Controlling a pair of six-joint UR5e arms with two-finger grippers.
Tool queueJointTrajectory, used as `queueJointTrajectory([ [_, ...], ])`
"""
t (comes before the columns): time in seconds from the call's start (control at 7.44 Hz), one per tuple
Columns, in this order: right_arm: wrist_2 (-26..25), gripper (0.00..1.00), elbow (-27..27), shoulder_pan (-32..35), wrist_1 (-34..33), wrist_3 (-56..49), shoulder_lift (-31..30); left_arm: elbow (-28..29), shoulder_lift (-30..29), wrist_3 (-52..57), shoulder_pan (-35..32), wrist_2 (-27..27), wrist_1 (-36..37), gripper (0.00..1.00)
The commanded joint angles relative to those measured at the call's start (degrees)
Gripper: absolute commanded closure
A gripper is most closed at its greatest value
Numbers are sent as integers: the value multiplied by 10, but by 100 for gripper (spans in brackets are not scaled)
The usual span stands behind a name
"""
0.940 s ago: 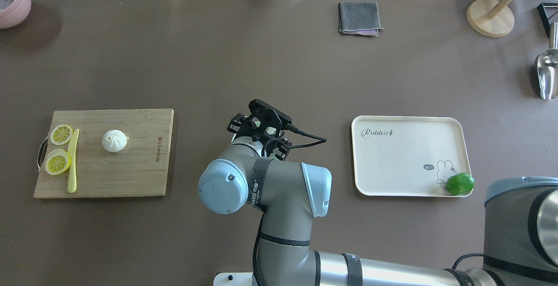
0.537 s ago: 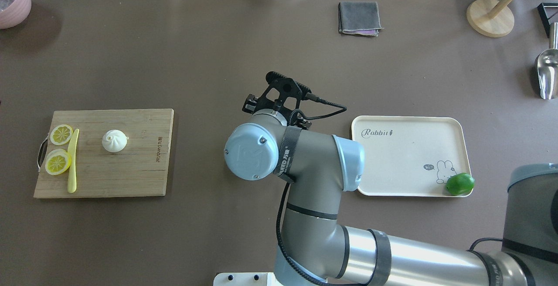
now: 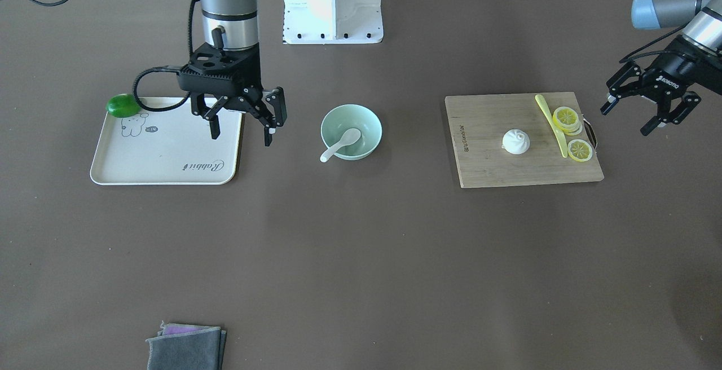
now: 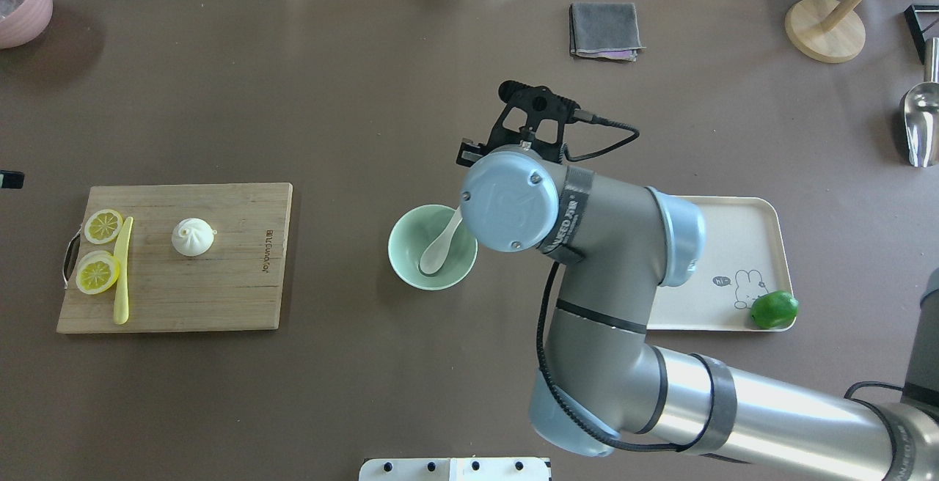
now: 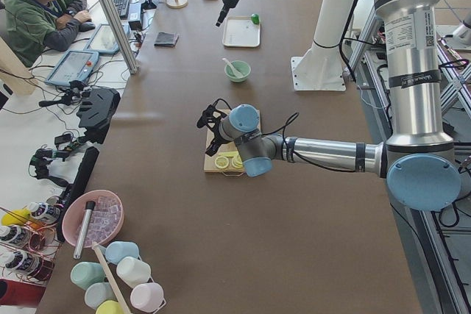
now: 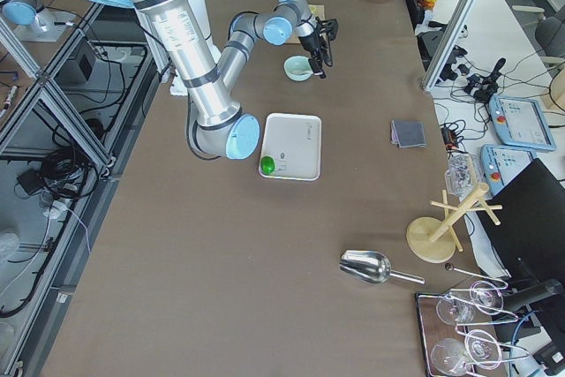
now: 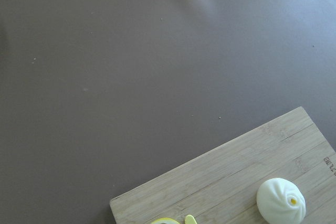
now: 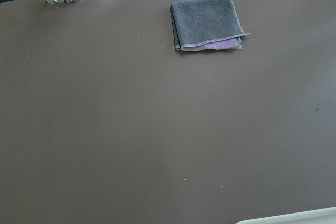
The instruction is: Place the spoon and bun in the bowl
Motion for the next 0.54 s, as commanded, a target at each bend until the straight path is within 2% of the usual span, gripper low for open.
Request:
queueJointTrajectory([
  [0.0,133,1,17,92,66,-152,-72,-15,-3,-17,93,116,-5,3],
  [0.13,178,1,17,126,101,-215,-110,-15,-7,-24,127,148,-5,3],
  [0.4,223,1,13,164,174,-290,-177,-10,-17,-27,189,214,-5,3],
])
